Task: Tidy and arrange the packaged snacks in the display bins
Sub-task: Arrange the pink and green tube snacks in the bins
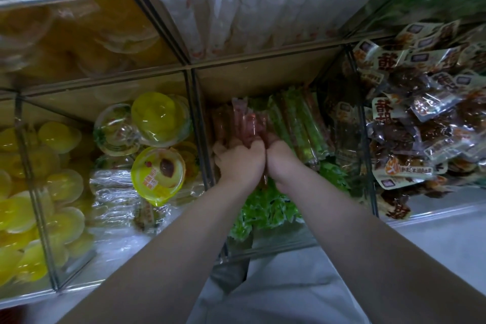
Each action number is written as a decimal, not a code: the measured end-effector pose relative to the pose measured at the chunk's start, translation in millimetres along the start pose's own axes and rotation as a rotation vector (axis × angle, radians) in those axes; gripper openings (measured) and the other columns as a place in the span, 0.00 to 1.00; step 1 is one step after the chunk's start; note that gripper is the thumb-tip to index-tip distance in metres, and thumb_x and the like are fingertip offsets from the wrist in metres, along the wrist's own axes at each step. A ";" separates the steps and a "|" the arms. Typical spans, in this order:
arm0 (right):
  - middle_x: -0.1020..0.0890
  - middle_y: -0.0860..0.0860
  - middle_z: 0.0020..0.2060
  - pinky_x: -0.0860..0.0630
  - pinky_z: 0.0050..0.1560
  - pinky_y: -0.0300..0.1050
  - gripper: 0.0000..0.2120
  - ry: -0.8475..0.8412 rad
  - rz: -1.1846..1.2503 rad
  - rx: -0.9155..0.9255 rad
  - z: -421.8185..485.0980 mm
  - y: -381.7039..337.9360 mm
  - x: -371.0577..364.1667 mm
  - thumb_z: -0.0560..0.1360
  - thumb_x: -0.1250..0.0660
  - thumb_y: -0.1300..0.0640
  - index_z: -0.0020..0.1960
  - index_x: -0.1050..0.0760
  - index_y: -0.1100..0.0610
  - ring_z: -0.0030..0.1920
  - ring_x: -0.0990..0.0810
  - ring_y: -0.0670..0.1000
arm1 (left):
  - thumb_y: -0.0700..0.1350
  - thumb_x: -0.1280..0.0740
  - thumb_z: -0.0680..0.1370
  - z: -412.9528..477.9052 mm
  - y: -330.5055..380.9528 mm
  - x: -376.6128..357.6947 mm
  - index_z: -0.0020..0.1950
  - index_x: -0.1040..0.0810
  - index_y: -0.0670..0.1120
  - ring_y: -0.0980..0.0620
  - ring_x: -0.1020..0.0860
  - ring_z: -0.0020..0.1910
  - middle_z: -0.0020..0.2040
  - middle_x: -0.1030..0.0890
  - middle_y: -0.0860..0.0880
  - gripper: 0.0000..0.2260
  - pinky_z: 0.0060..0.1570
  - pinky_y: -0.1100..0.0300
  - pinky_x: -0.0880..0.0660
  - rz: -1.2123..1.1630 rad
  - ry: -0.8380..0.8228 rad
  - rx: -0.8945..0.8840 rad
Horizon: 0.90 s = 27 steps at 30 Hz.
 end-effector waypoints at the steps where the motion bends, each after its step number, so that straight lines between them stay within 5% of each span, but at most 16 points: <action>1: 0.19 0.54 0.49 0.26 0.43 0.41 0.10 0.003 0.020 0.000 -0.2 0.7 0.9 0.83 0.45 0.59 0.58 0.27 0.50 0.44 0.22 0.48 | 0.56 0.43 0.80 -1.2 1.6 0.0 0.76 0.37 0.45 0.39 0.43 0.74 0.76 0.46 0.41 0.27 0.73 0.50 0.45 0.021 0.011 -0.008; 5: 0.20 0.53 0.48 0.26 0.43 0.41 0.11 0.011 0.054 -0.002 3.1 0.8 1.4 0.82 0.42 0.59 0.63 0.28 0.51 0.42 0.23 0.47 | 0.62 0.41 0.78 1.0 0.6 -3.2 0.78 0.42 0.48 0.41 0.45 0.76 0.78 0.48 0.43 0.32 0.74 0.48 0.44 -0.075 -0.017 0.000; 8: 0.20 0.54 0.45 0.27 0.36 0.39 0.12 0.008 0.136 -0.064 4.4 -3.3 -4.3 0.81 0.40 0.58 0.65 0.28 0.54 0.40 0.23 0.48 | 0.71 0.40 0.63 10.2 2.3 -5.5 0.77 0.41 0.51 0.45 0.37 0.73 0.76 0.39 0.47 0.46 0.71 0.48 0.37 -0.288 -0.051 0.122; 11: 0.17 0.55 0.47 0.28 0.34 0.43 0.12 -0.088 0.159 -0.107 4.5 -11.1 -15.5 0.82 0.42 0.54 0.56 0.23 0.58 0.42 0.20 0.58 | 0.66 0.36 0.72 13.8 17.8 -6.8 0.70 0.35 0.48 0.66 0.29 0.64 0.60 0.31 0.54 0.33 0.65 0.68 0.33 -0.440 -0.085 0.113; 14: 0.16 0.56 0.44 0.24 0.32 0.39 0.14 -0.091 0.127 -0.084 9.4 -15.7 -15.0 0.83 0.44 0.56 0.44 0.23 0.56 0.39 0.17 0.58 | 0.68 0.37 0.66 14.2 17.4 -3.6 0.75 0.38 0.47 0.44 0.32 0.69 0.71 0.33 0.43 0.43 0.69 0.51 0.33 -0.467 -0.030 0.244; 16: 0.18 0.56 0.39 0.28 0.23 0.35 0.12 -0.126 0.066 -0.070 9.1 -17.5 -15.6 0.82 0.44 0.59 0.44 0.25 0.55 0.29 0.20 0.49 | 0.63 0.37 0.71 16.8 23.5 -5.7 0.74 0.34 0.49 0.40 0.28 0.66 0.70 0.29 0.43 0.35 0.66 0.46 0.30 -0.452 -0.126 0.209; 20: 0.22 0.52 0.27 0.30 0.22 0.39 0.11 -0.197 -0.018 -0.048 14.8 -14.9 -23.4 0.83 0.45 0.58 0.50 0.25 0.58 0.24 0.24 0.49 | 0.55 0.42 0.81 19.3 31.5 5.5 0.68 0.27 0.45 0.39 0.25 0.63 0.64 0.24 0.37 0.20 0.66 0.47 0.30 -0.351 -0.212 0.133; 22: 0.23 0.51 0.31 0.30 0.23 0.38 0.13 -0.203 -0.021 -0.058 18.4 -10.4 -28.8 0.82 0.47 0.59 0.60 0.27 0.61 0.28 0.25 0.50 | 0.57 0.42 0.81 16.0 26.7 4.8 0.67 0.27 0.44 0.39 0.23 0.59 0.61 0.22 0.38 0.21 0.64 0.46 0.27 -0.312 -0.245 0.141; 24: 0.22 0.52 0.38 0.25 0.29 0.37 0.11 -0.169 0.032 -0.086 18.5 -5.5 -24.5 0.83 0.48 0.60 0.56 0.27 0.58 0.36 0.23 0.48 | 0.59 0.43 0.81 7.8 25.0 -1.1 0.70 0.30 0.45 0.39 0.23 0.60 0.62 0.23 0.38 0.24 0.63 0.44 0.27 -0.238 -0.288 0.130; 27: 0.21 0.55 0.57 0.25 0.41 0.36 0.15 -0.140 0.213 -0.140 20.2 1.5 -21.1 0.84 0.50 0.59 0.63 0.28 0.60 0.52 0.22 0.52 | 0.60 0.51 0.82 4.3 32.1 -6.4 0.80 0.52 0.51 0.40 0.42 0.76 0.79 0.47 0.42 0.29 0.74 0.46 0.41 0.048 -0.228 0.001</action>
Point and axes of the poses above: each hand's wrist, its own z-axis towards the middle knuckle, its own x-axis out of the back of the hand, y = z × x, the point moved 7 cm from there along z, towards the middle knuckle
